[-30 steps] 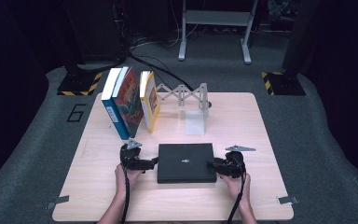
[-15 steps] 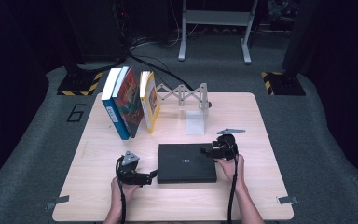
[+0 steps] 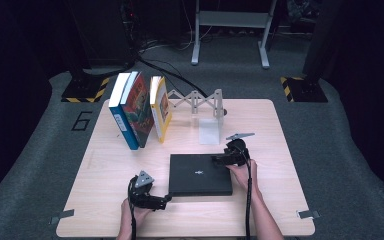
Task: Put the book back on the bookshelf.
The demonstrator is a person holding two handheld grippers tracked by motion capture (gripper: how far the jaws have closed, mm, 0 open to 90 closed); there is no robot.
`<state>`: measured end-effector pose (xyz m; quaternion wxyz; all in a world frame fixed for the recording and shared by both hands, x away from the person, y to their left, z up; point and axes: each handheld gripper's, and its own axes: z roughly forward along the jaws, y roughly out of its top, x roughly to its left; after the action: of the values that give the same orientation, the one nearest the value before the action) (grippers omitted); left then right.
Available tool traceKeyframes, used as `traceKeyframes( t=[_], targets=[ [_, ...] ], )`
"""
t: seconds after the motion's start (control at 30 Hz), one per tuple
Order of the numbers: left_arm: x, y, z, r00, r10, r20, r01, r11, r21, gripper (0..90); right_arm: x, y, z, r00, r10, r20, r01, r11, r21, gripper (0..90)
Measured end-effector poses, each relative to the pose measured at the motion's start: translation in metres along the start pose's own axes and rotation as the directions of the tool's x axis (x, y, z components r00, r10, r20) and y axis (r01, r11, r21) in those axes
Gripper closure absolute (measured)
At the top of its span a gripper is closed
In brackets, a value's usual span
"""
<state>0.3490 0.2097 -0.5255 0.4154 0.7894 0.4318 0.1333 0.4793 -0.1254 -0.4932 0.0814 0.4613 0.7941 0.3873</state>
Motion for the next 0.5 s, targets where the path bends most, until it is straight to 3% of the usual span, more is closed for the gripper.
traceKeyframes(
  t=[0.1,0.23,0.5],
  targets=[
    [0.002,0.002,0.003,0.9996,-0.004,0.029,0.003,1.0000,0.005,0.0,-0.003,-0.003,-0.003,0.9998,0.013,-0.014,-0.013,1.000,0.000,31.8],
    [0.004,0.006,0.007,0.9997,-0.010,0.022,0.011,0.9999,-0.010,0.0,-0.004,-0.007,-0.008,0.9996,0.015,-0.022,-0.015,1.000,0.008,33.4],
    [0.018,0.016,0.009,0.9999,-0.015,0.001,0.015,0.9998,0.014,0.0,-0.003,-0.024,-0.024,0.9986,0.048,-0.022,-0.048,0.999,-0.001,36.7]
  ],
)
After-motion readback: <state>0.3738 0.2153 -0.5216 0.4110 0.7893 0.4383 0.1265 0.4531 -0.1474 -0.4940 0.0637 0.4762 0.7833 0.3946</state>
